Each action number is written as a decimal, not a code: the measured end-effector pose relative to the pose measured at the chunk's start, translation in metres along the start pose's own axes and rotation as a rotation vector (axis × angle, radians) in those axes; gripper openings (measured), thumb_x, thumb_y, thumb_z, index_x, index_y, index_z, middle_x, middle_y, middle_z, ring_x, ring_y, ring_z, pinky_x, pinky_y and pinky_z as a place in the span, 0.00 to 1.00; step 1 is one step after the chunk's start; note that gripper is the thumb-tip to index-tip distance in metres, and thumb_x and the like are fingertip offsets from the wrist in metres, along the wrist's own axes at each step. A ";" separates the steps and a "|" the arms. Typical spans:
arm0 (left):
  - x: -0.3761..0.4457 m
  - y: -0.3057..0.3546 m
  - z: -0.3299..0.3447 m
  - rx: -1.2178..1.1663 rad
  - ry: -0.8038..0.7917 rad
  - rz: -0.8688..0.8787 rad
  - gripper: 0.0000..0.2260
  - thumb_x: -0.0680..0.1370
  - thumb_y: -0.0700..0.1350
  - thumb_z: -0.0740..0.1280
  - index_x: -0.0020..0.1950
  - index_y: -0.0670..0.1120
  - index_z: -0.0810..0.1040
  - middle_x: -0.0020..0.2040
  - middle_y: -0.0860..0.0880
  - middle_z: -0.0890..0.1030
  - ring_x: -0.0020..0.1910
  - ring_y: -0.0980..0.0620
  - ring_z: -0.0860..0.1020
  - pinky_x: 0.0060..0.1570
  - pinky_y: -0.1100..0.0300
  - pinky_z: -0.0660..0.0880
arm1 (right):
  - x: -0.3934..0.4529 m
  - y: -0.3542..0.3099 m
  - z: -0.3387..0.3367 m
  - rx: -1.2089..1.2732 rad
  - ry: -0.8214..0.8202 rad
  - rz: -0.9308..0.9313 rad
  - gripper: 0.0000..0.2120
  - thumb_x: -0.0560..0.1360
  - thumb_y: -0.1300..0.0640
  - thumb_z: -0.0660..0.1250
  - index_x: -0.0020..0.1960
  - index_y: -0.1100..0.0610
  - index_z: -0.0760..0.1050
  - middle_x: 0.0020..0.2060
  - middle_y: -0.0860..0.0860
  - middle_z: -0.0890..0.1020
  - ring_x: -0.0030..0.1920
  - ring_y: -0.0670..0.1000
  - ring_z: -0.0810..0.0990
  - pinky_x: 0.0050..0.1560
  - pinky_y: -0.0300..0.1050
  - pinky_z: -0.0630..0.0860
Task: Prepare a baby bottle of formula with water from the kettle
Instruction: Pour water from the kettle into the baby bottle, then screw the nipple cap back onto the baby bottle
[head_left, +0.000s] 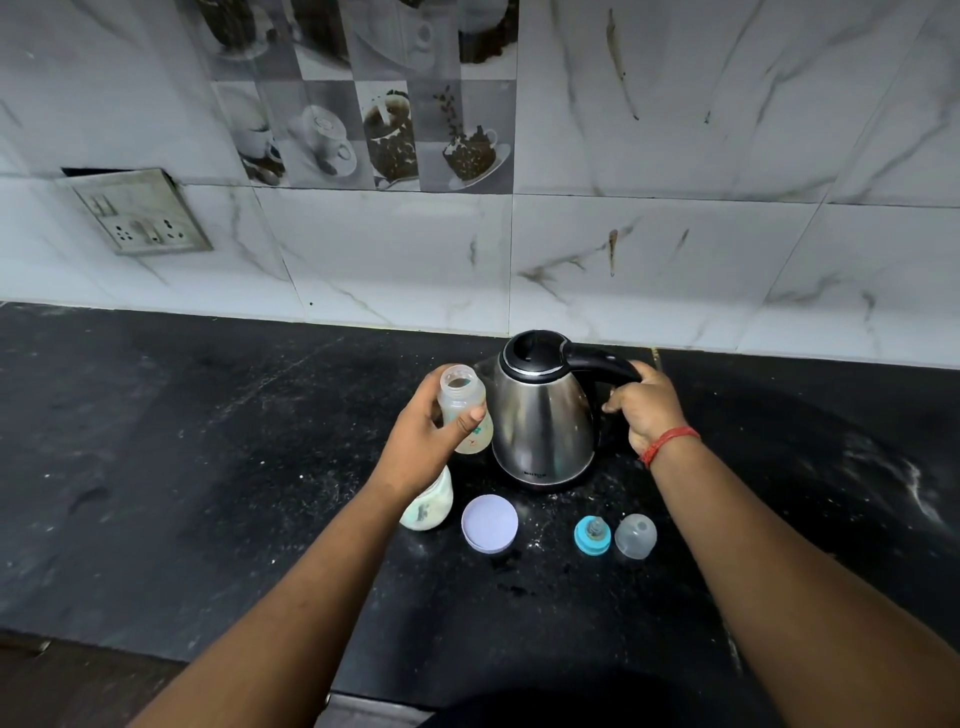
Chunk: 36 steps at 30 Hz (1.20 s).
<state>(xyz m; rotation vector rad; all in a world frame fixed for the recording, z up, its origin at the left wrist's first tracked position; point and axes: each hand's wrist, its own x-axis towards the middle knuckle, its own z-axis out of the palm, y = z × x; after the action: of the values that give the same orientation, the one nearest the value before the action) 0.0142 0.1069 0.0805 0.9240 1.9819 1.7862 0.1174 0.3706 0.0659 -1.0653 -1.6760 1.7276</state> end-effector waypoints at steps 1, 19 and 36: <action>0.000 0.000 -0.001 -0.004 -0.003 0.004 0.17 0.80 0.44 0.73 0.65 0.59 0.75 0.59 0.55 0.83 0.61 0.53 0.81 0.62 0.60 0.78 | 0.000 0.002 -0.001 0.008 0.002 0.004 0.24 0.62 0.83 0.60 0.40 0.56 0.77 0.31 0.51 0.73 0.33 0.51 0.72 0.34 0.42 0.69; -0.001 0.001 0.019 -0.004 -0.126 0.016 0.22 0.76 0.50 0.73 0.68 0.56 0.74 0.63 0.50 0.81 0.65 0.48 0.80 0.67 0.50 0.76 | -0.012 0.024 -0.043 -0.248 0.111 0.026 0.24 0.69 0.73 0.66 0.61 0.57 0.69 0.61 0.55 0.70 0.57 0.54 0.74 0.39 0.40 0.70; -0.028 -0.032 0.068 0.060 -0.283 -0.050 0.21 0.76 0.51 0.74 0.67 0.60 0.75 0.60 0.55 0.82 0.62 0.53 0.80 0.66 0.51 0.76 | -0.090 0.080 -0.076 -0.806 -0.293 -0.202 0.20 0.74 0.63 0.70 0.65 0.55 0.74 0.59 0.47 0.76 0.65 0.49 0.72 0.68 0.43 0.68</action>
<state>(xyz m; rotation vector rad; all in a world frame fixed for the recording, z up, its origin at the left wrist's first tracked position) 0.0694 0.1400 0.0332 1.0704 1.8690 1.4831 0.2428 0.3337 0.0089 -0.9204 -2.6774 1.1122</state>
